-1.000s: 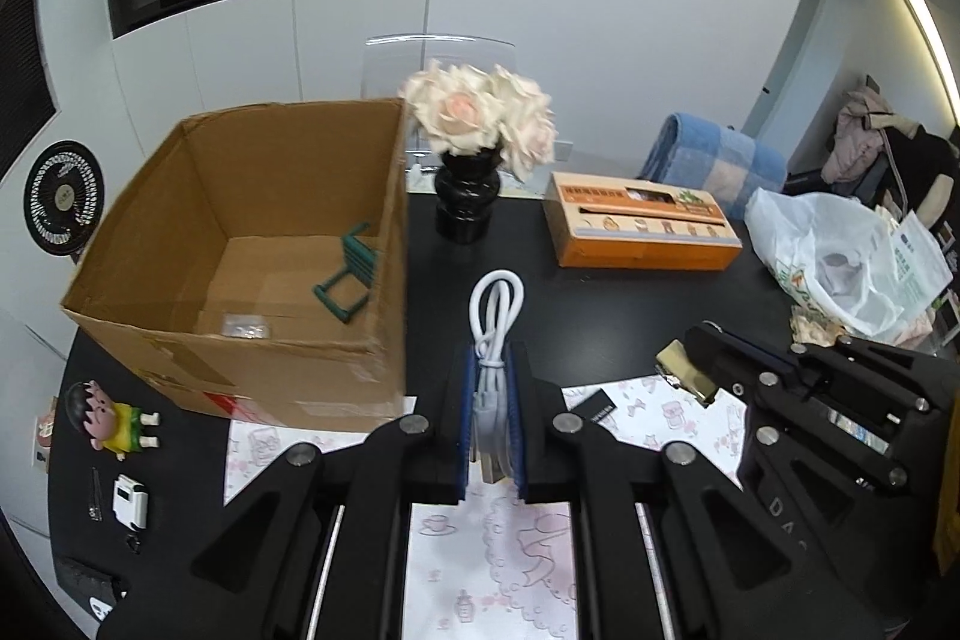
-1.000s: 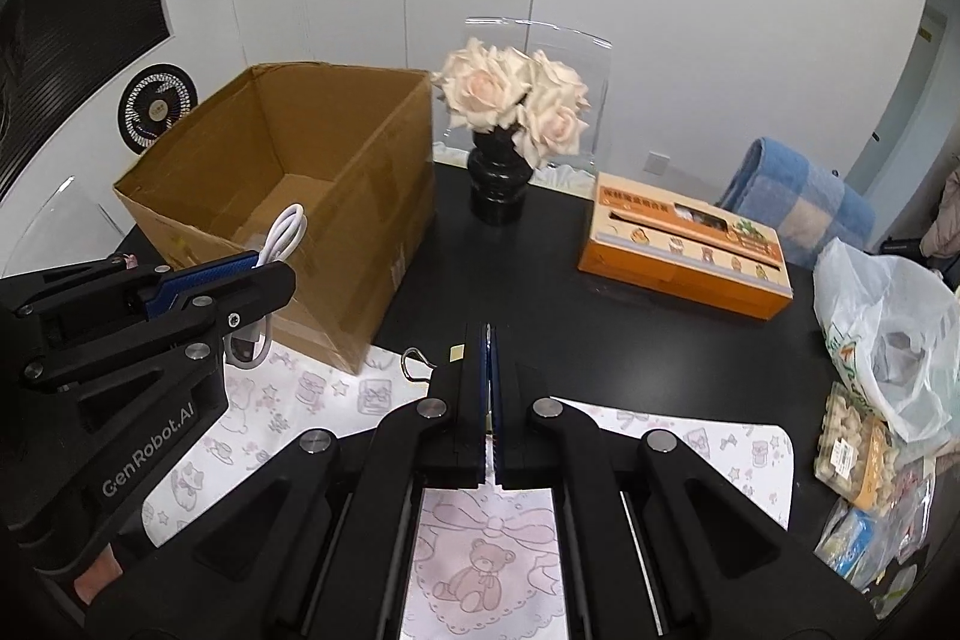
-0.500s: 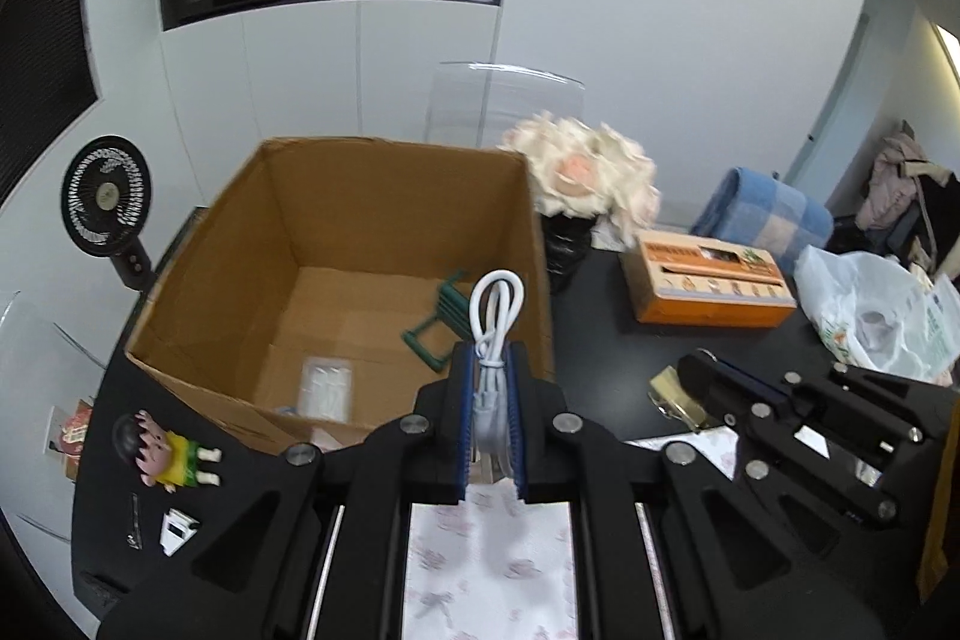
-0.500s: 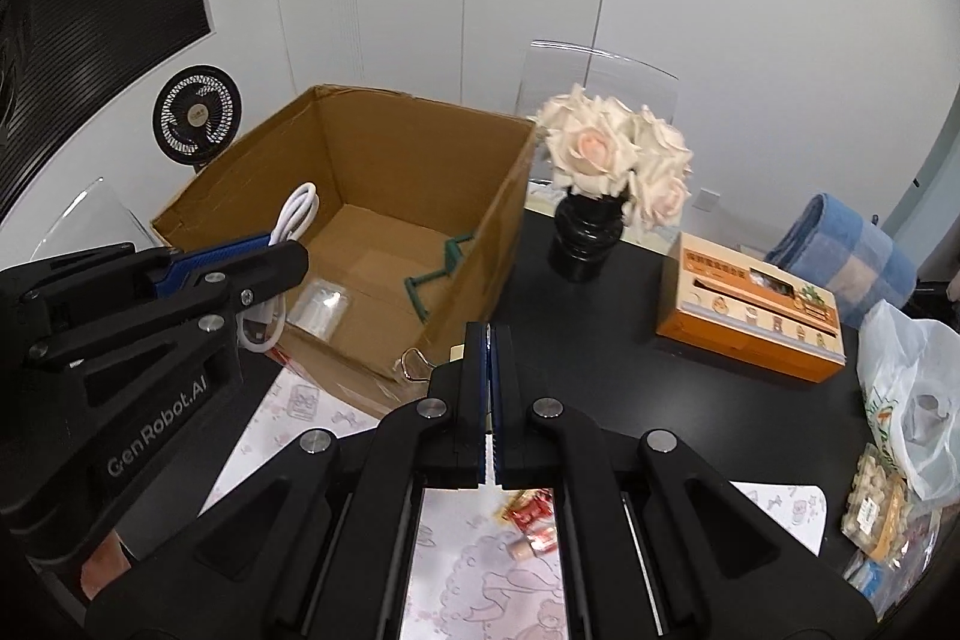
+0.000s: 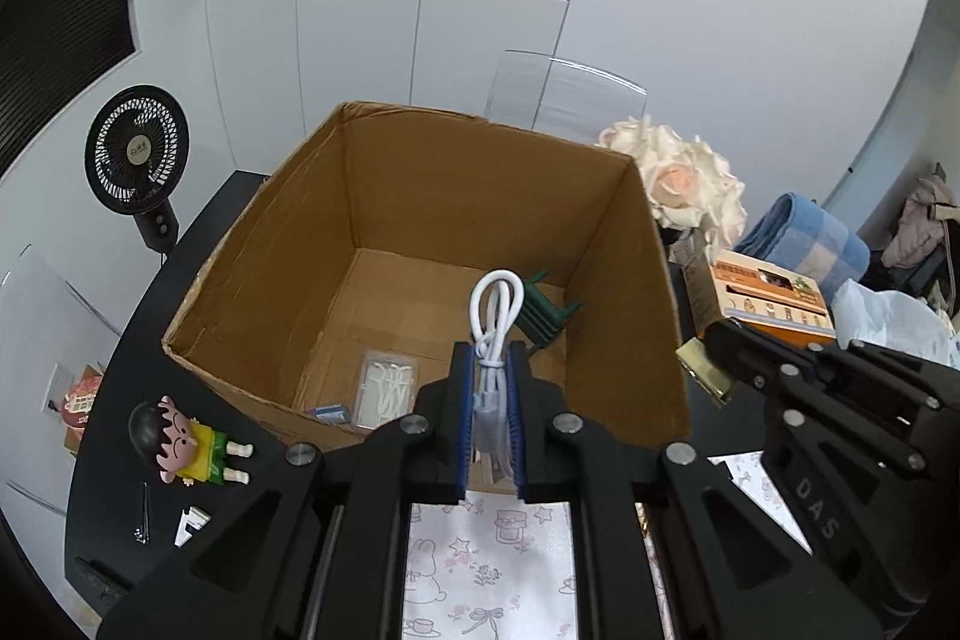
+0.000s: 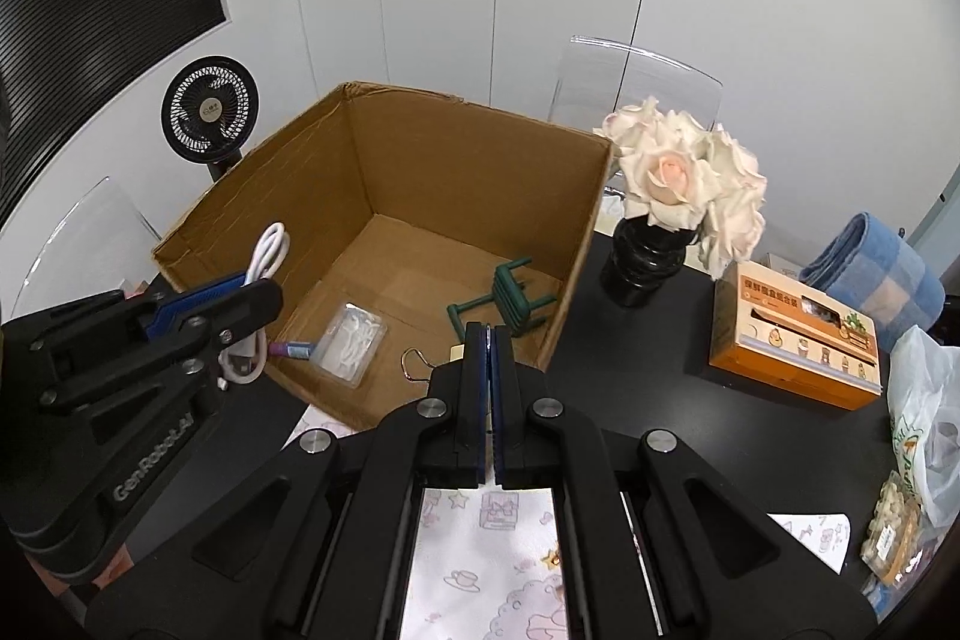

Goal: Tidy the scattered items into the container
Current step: 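Carry the binder clip and white cable with both grippers over the box, then open both grippers to drop the clip and cable into the box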

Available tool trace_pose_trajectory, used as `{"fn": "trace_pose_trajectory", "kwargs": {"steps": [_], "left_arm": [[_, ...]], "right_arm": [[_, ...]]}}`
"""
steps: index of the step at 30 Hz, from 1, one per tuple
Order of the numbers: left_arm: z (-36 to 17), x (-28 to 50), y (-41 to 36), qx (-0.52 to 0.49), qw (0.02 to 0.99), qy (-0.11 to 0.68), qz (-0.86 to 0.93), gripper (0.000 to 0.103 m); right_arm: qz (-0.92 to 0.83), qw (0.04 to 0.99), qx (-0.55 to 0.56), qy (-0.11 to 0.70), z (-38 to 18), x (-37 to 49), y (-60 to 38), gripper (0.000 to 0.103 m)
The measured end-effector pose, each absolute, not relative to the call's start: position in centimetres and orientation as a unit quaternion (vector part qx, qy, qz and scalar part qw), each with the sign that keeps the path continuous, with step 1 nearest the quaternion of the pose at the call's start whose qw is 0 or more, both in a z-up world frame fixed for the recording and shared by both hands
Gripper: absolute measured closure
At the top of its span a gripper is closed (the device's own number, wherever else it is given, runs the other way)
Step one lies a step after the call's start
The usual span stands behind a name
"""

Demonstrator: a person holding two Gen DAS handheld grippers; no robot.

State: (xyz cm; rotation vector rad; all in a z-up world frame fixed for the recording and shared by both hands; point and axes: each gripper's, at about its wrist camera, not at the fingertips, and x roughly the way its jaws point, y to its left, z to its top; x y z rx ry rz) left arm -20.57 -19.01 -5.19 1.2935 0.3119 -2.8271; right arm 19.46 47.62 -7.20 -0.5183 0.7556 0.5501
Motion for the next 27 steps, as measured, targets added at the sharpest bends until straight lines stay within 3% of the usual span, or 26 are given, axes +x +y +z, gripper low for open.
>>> {"fn": "trace_pose_trajectory", "kwargs": {"steps": [27], "left_arm": [[-8.9, -24.7, -22.6, 0.463, 0.036, 0.109, -0.879, 0.091]], "right_arm": [[0.256, 0.838, -0.246, 0.414, -11.7, 24.2, 52.2, 0.101]]}}
